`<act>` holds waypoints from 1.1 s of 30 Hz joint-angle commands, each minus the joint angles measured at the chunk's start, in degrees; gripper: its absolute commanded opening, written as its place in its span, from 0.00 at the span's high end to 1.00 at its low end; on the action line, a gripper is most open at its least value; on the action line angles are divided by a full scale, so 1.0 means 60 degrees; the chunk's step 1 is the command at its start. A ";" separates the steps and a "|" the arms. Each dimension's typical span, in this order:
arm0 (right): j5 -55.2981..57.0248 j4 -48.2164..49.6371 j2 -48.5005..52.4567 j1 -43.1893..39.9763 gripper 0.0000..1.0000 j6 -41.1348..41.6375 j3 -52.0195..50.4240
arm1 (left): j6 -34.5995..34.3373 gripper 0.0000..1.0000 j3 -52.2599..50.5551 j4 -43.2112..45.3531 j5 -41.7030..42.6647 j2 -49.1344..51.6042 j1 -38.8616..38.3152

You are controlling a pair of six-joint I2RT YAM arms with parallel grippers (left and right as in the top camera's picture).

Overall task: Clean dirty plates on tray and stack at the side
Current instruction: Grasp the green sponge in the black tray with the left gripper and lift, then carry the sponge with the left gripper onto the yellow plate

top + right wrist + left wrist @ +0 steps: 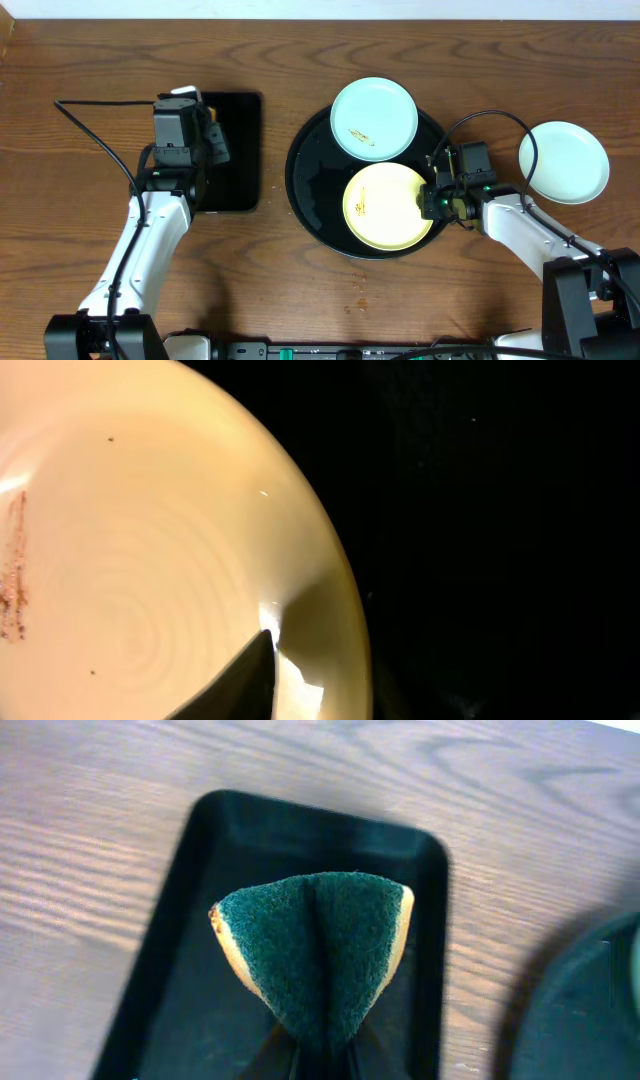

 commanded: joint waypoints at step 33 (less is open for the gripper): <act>0.0452 -0.0284 0.0171 0.0047 0.99 0.0022 -0.0051 | -0.0922 0.93 0.1464 -0.1657 0.2018 0.0914 -0.5439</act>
